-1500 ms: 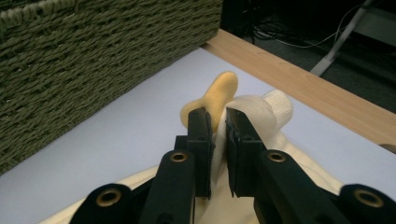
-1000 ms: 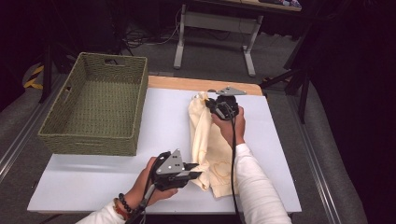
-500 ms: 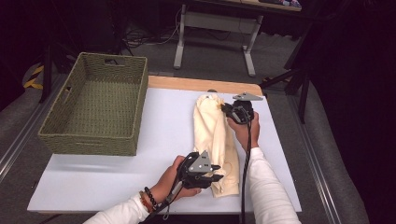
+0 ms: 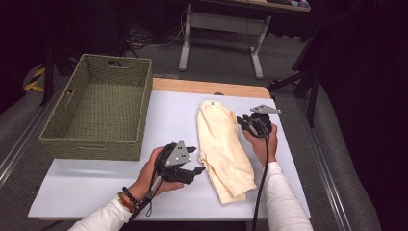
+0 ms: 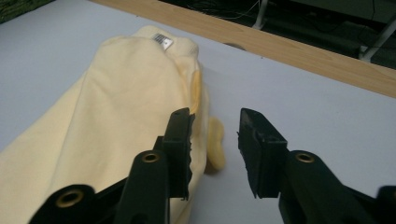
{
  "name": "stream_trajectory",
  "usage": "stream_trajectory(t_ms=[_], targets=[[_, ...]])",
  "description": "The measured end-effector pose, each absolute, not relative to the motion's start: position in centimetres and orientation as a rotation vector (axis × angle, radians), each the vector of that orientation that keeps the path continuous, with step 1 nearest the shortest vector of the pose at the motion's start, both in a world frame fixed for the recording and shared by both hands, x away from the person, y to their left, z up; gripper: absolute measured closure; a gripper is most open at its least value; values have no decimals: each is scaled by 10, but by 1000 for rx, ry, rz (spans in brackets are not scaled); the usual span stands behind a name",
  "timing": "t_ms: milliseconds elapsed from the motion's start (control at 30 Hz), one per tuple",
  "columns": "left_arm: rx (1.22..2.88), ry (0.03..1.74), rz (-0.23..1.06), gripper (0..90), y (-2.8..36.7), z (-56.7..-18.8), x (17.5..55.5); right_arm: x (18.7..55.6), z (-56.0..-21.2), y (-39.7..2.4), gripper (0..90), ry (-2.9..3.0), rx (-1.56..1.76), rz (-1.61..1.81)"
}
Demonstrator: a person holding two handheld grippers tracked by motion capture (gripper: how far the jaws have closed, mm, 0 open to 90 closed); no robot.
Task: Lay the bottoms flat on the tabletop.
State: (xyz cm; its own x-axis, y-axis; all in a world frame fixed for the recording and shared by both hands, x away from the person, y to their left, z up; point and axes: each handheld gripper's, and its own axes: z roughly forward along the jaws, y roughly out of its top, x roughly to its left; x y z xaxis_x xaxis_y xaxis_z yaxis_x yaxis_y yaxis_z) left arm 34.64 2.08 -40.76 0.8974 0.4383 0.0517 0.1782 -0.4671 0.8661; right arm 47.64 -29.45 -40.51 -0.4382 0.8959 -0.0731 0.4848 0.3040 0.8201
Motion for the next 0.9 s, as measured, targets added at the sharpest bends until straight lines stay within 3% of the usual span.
stream_trajectory(t_ms=[100, 400, 733, 833, 867, 900], targets=[[2084, 468, 328, 346, 20, -415, 353, 464, -405, -296, 641, 2065, 1185, 1009], [2179, 525, 286, 496, -2, -444, 383, 411, -419, -310, 820, 2181, 1069, 977], [2210, 632, 274, 530, -24, -465, 403, 389, -433, -322, 782, 2219, 1109, 966], [2207, 638, 207, 572, -23, -465, 406, 384, -434, -323, 768, 2220, 1124, 994], [2215, 633, 192, 668, -23, -464, 407, 381, -436, -323, 740, 2225, 1134, 990], [2222, 632, 182, 668, -23, -464, 407, 381, -436, -323, 740, 2225, 1134, 990]])
